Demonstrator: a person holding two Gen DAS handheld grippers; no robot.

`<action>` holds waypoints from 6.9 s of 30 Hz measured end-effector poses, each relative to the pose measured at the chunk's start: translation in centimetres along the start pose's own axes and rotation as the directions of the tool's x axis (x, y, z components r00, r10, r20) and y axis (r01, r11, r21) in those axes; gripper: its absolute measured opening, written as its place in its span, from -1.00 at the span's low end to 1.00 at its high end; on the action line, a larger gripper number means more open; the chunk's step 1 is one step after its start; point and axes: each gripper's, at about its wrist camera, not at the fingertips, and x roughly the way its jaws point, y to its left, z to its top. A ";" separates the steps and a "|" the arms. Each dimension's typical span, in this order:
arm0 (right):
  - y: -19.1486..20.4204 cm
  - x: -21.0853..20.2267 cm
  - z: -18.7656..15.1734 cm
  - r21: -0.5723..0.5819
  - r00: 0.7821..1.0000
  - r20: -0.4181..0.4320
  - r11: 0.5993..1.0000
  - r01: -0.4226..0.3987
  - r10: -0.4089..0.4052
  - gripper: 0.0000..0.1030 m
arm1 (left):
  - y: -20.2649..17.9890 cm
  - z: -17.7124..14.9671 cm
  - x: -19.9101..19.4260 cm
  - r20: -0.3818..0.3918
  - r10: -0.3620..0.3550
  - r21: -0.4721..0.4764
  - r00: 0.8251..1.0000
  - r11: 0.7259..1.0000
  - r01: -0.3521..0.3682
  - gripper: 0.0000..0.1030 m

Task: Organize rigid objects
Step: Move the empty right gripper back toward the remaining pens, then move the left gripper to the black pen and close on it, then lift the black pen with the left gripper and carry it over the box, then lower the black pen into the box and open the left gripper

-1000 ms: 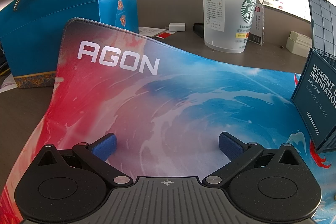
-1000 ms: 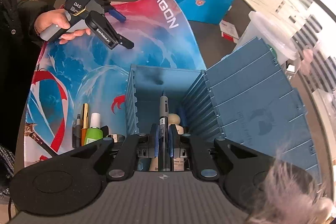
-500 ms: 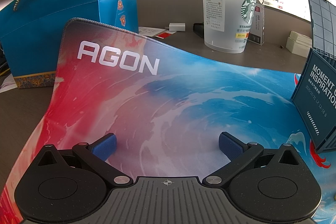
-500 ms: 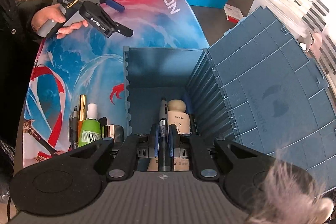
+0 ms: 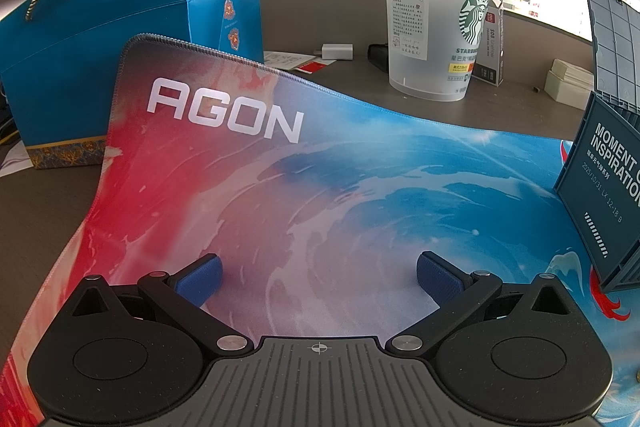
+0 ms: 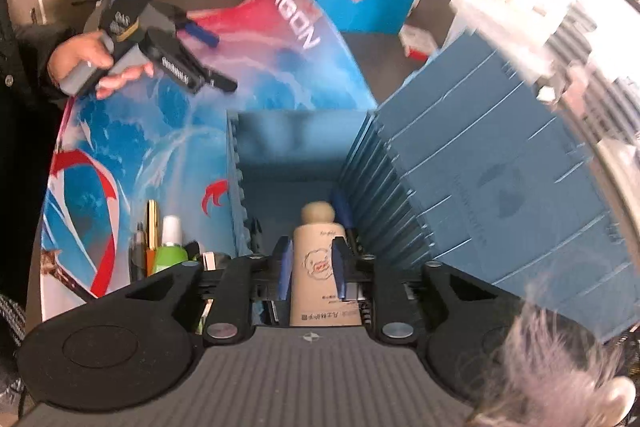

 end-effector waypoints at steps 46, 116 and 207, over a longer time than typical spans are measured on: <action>17.7 -4.5 -16.6 0.736 0.784 0.125 0.587 0.338 -0.608 0.66 | -9.7 -3.3 -8.9 0.015 -0.494 0.548 0.869 0.731 0.406 1.00; 19.7 -4.4 -18.9 0.822 0.731 0.259 0.541 0.176 -0.631 0.92 | -19.1 -5.7 -10.9 -0.342 -0.654 0.646 0.674 0.357 0.675 -0.83; 21.6 0.6 -12.1 0.598 0.854 0.313 0.785 0.164 -0.417 0.95 | -21.1 9.4 -2.5 -0.305 -0.561 0.703 0.770 0.413 0.579 -0.18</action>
